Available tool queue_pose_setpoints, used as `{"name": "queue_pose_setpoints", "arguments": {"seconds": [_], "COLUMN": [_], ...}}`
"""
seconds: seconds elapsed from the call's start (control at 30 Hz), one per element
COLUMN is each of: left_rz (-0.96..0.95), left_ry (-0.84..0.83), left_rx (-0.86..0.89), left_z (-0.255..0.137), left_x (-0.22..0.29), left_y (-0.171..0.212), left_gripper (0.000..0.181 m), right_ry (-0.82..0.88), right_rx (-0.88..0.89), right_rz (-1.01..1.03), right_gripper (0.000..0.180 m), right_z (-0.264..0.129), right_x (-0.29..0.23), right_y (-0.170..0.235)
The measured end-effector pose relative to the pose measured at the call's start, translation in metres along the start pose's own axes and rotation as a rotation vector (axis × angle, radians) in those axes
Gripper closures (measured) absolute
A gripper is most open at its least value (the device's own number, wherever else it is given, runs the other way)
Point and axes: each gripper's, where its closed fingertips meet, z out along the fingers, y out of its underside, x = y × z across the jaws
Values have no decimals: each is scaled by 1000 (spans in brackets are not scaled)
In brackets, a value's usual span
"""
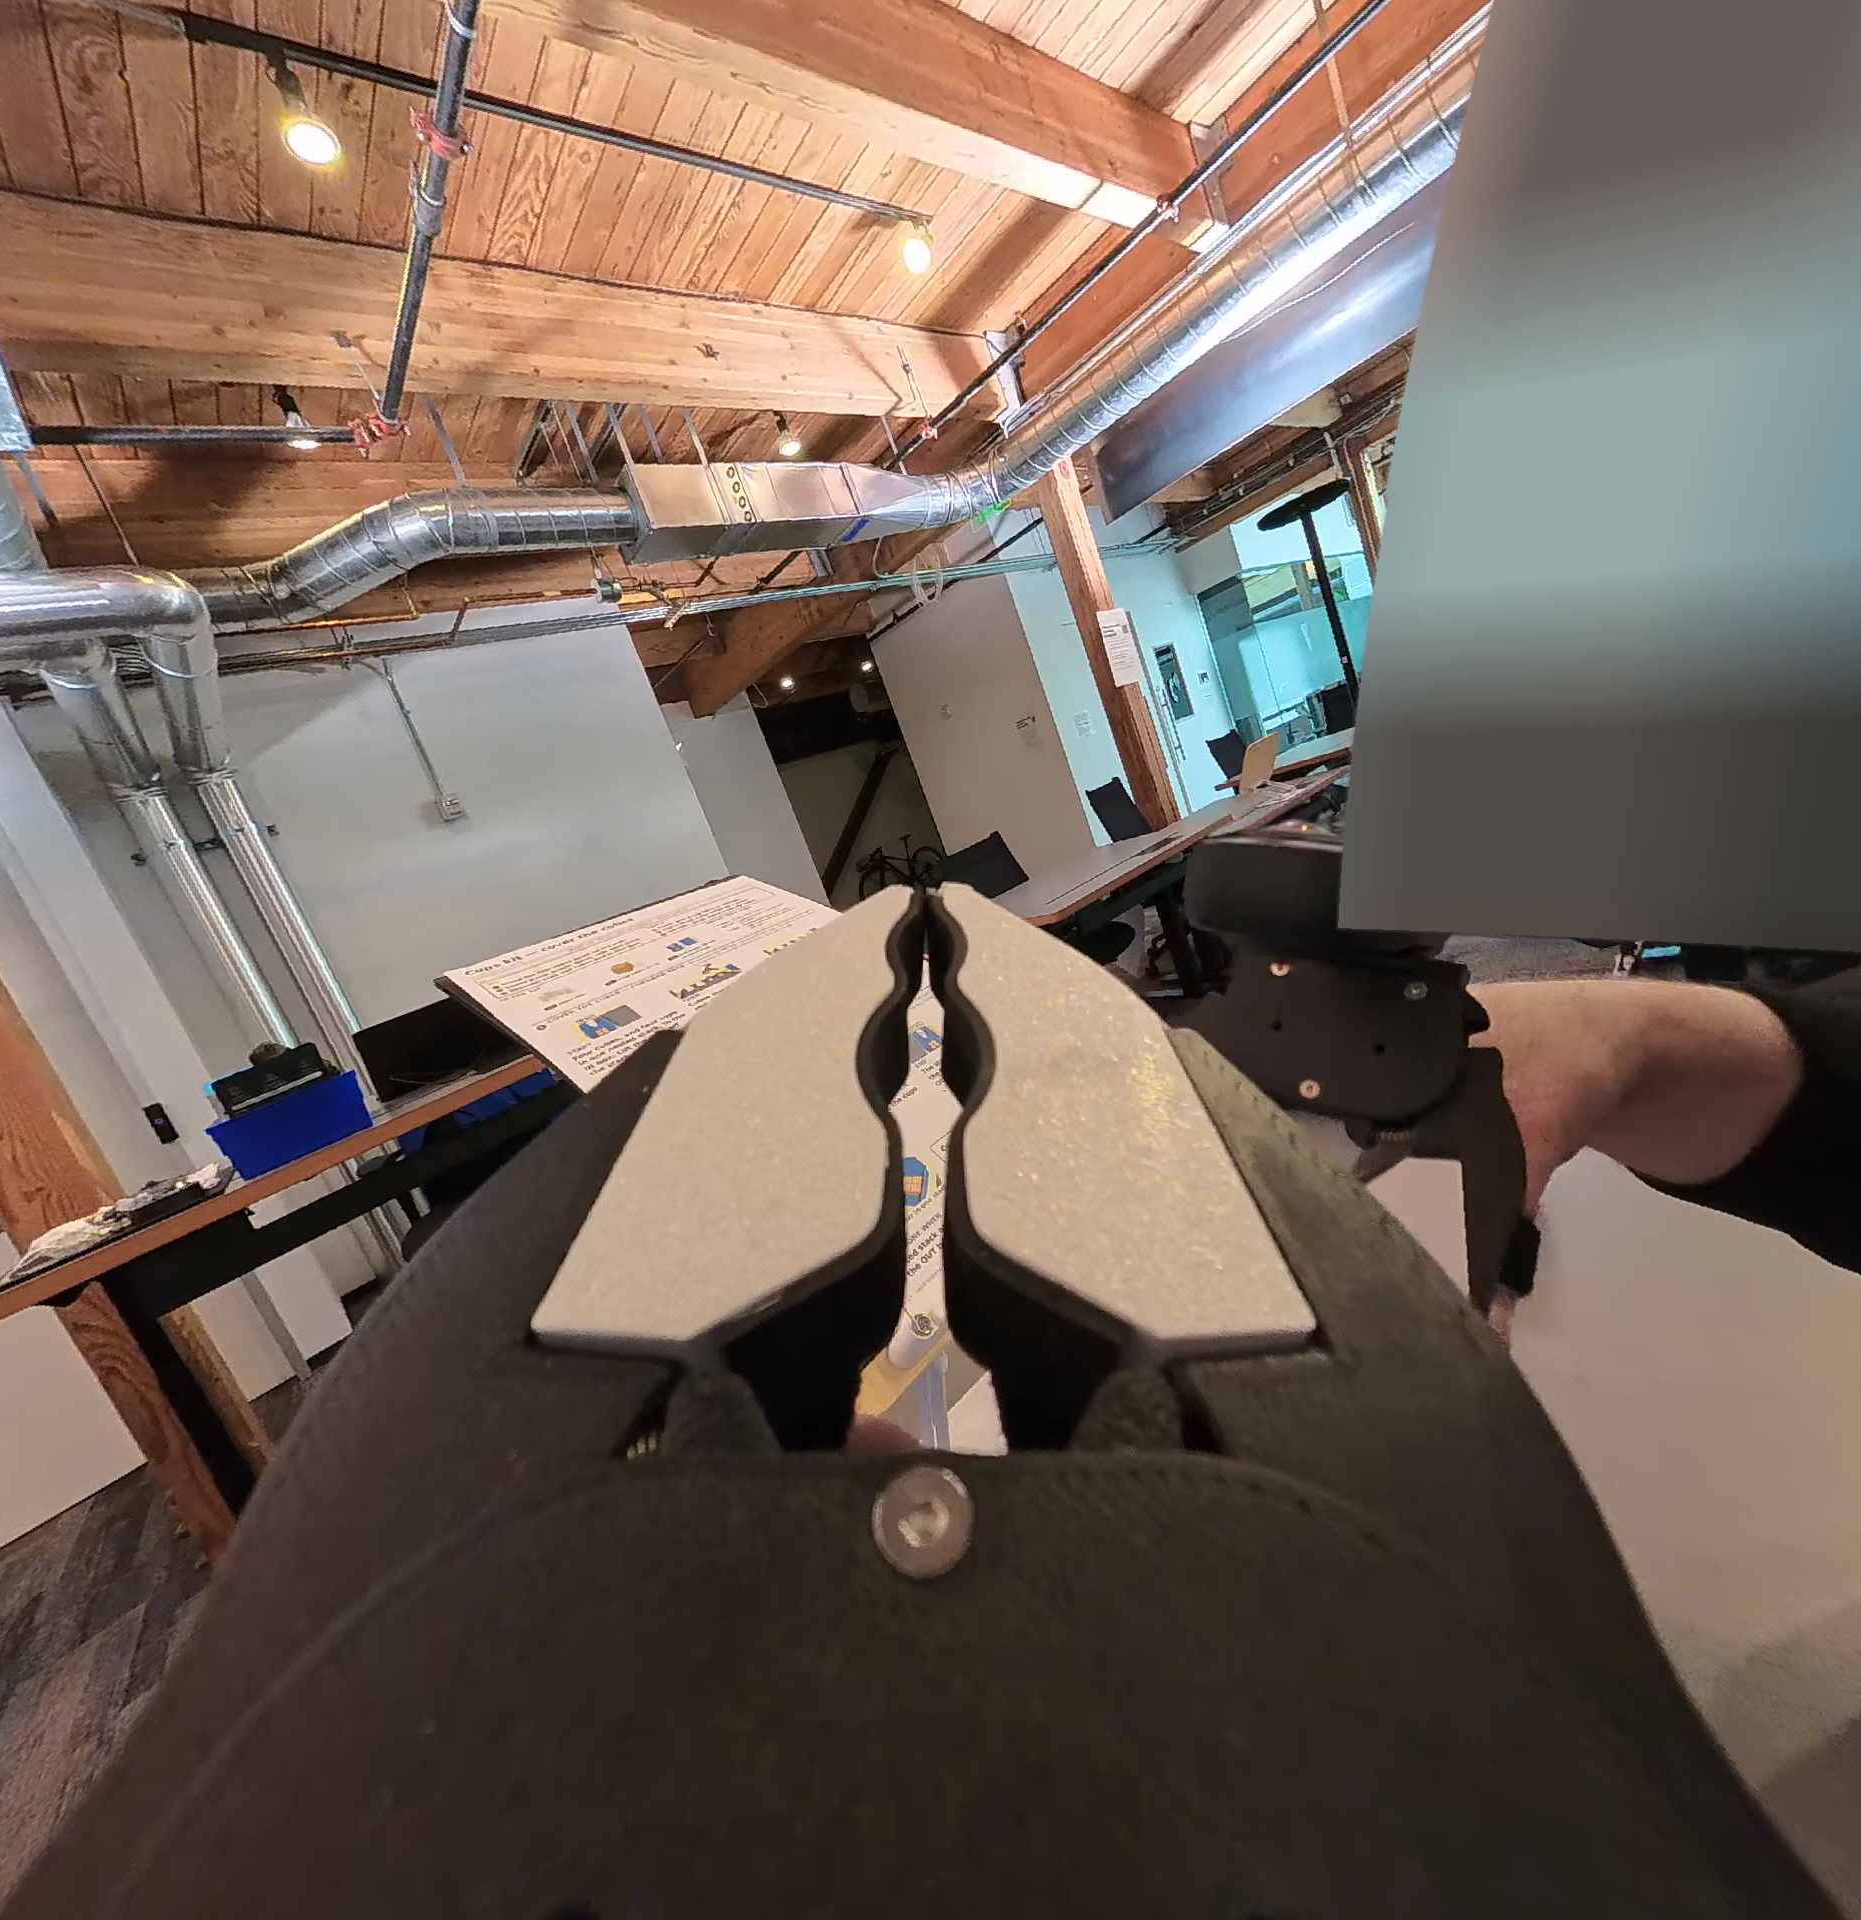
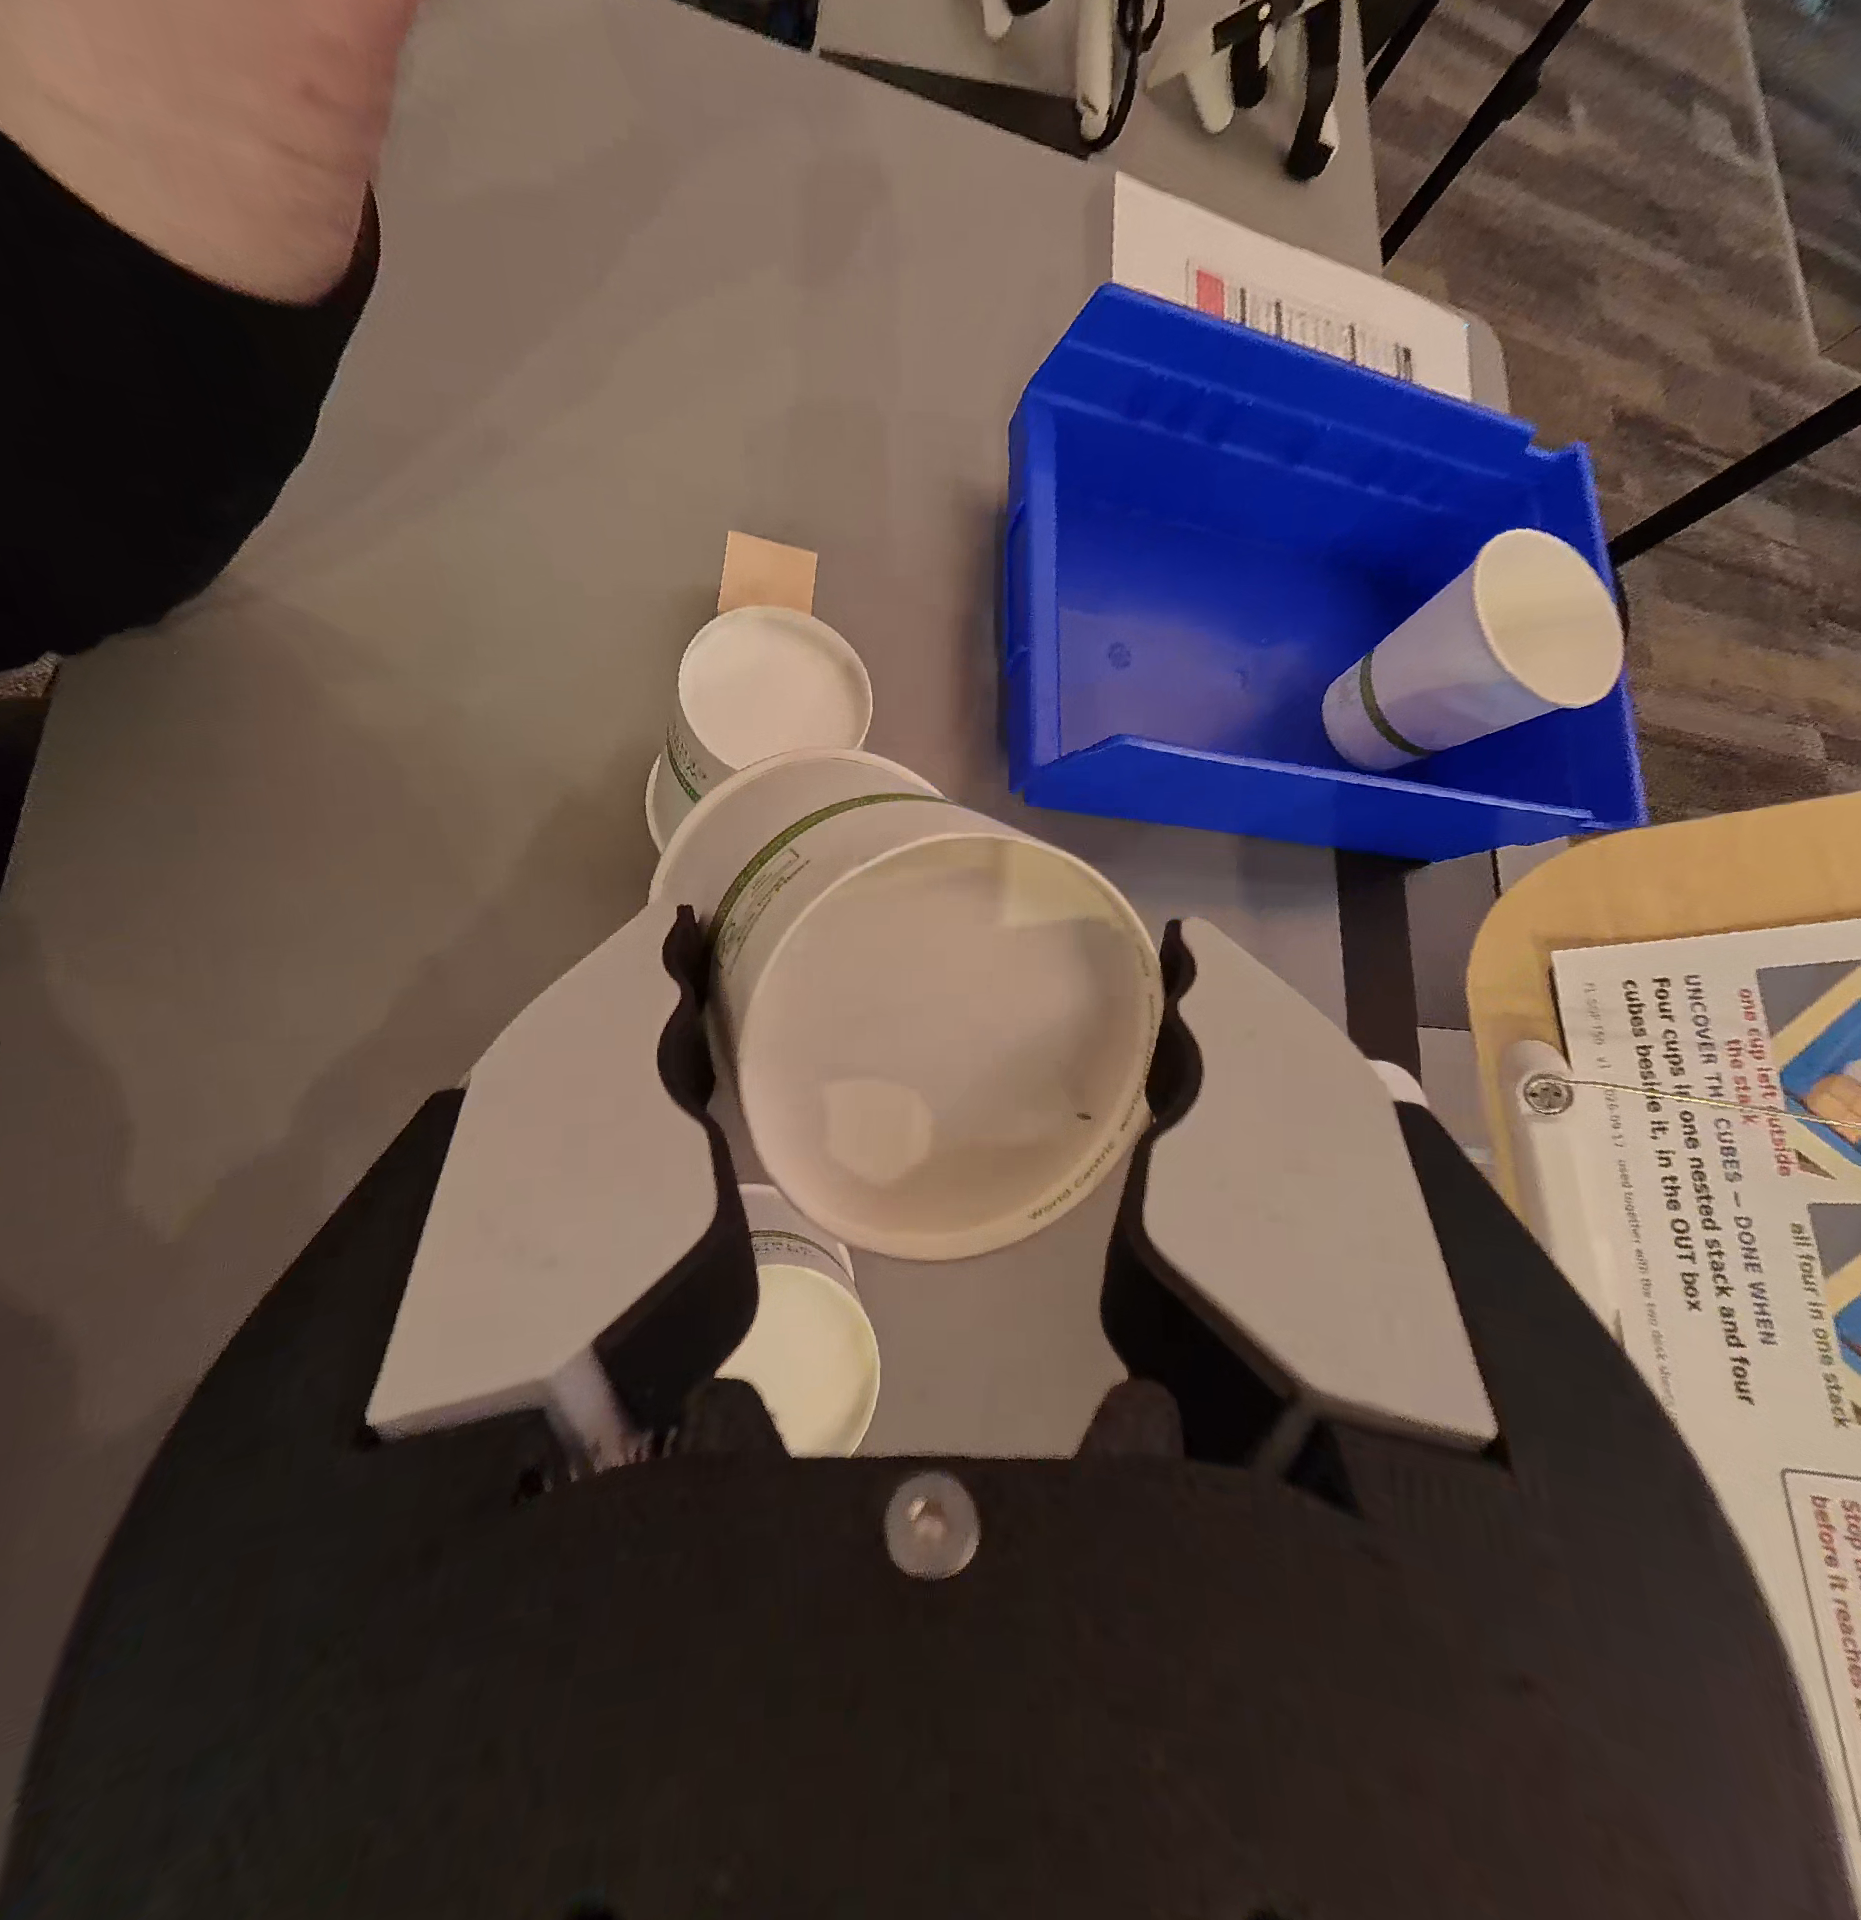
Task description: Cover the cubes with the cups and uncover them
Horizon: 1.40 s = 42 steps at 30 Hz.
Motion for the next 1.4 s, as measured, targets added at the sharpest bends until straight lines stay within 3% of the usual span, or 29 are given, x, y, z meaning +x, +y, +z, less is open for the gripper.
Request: {"name": "queue_pose_setpoints", "arguments": {"seconds": [0.97,1.07,1.13,1.4], "left_rz": [-11,-10,-6,2], "left_ry": [3,6,7,-1], "left_rx": [-16,-23,-27,-33], "left_z": [4,5,6,6], "left_x": [-4,-3,-3,-3], "left_y": [10,12,13,14], "left_gripper": [181,181,181,181], "right_ry": [-111,-58,-51,-4], "right_rx": [-337,-398,-367,-153], "right_rz": [41,1,4,94], "right_gripper": [96,92,79,99], "right_z": [88,95,97,55], "right_x": [-42,-38,-39,-15], "right_y": [74,84,78,42]}}
